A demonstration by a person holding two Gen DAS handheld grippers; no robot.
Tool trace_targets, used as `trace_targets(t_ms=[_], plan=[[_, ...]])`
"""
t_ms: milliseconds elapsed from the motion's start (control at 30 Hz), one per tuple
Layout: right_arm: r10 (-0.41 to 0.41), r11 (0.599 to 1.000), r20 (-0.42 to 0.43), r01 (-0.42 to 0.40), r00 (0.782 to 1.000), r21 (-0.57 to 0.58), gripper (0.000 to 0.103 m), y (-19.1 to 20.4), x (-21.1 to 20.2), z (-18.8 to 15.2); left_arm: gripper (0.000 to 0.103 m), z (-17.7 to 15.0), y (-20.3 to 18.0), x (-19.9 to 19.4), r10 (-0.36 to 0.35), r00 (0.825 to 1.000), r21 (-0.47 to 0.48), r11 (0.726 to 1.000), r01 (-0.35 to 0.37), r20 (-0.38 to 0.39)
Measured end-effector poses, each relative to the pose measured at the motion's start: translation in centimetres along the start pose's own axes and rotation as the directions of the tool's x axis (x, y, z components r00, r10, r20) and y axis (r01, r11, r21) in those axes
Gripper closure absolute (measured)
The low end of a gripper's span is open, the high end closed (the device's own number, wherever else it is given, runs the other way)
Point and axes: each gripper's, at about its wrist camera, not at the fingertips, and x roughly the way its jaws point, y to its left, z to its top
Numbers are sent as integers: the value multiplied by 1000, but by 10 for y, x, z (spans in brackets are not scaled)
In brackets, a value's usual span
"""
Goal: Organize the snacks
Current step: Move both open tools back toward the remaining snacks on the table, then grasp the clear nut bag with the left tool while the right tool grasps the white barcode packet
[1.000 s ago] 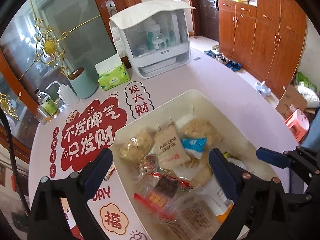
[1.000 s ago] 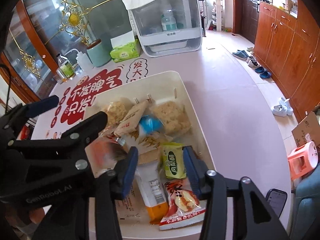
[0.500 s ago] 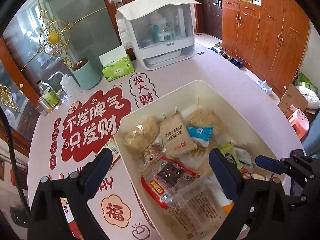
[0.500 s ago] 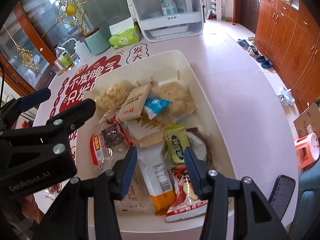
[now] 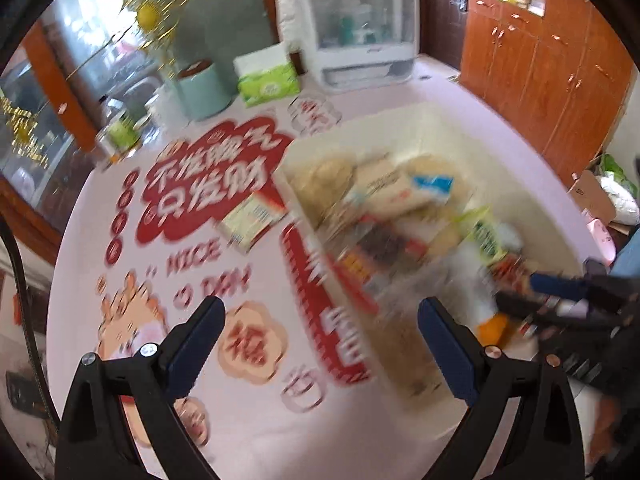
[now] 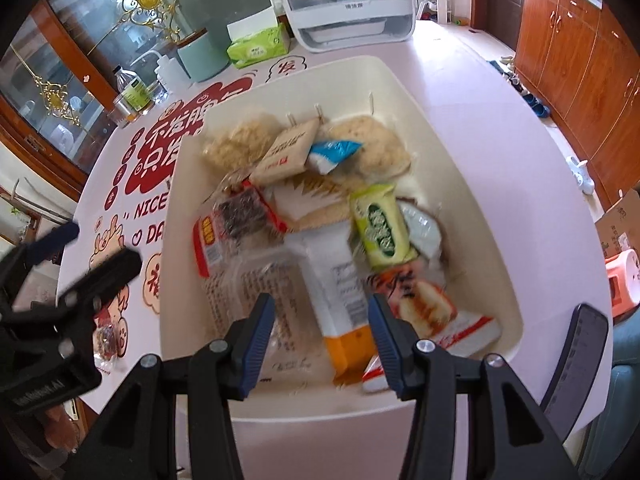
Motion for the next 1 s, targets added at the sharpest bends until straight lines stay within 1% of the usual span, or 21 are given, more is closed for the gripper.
trace_targets(t_ms=[133,200,267,333,467,500,600,733,900,967,1000], plan=[[12,1000,-4,-12,1000,-27,54,17,-3,-8,6,-34,42,5,53,997,-59,997,-55,-49],[18,999,-1,-18,1000,-49,54,28,-4,-9,6,-54,70,11,84,992,-115,989,-94,-90],[33,997,5,-32,999,-68,54,41,-5,-9,6,-73,98,20,129,982,-166,975,-151,-136],[51,995,11,-50,999,-87,54,54,-5,-6,6,-90,118,26,156,972,-205,960,-191,-174],[88,988,19,-85,996,-131,54,87,-4,0,6,-124,148,39,172,957,-261,937,-232,-234],[96,985,19,-93,995,-143,54,95,-3,1,6,-132,154,43,165,953,-275,932,-234,-252],[115,977,21,-109,993,-182,54,121,-1,3,6,-148,168,54,115,953,-327,922,-208,-282],[131,965,10,-125,991,-233,54,152,4,3,6,-159,181,64,27,957,-403,904,-147,-288],[132,953,-17,-132,991,-275,54,183,15,0,7,-169,191,74,-49,956,-457,885,-93,-289],[129,950,-27,-132,991,-283,54,193,20,0,17,-175,194,78,-68,954,-475,876,-82,-290],[129,949,-30,-132,991,-286,54,195,22,0,28,-178,195,81,-85,952,-486,871,-73,-295]])
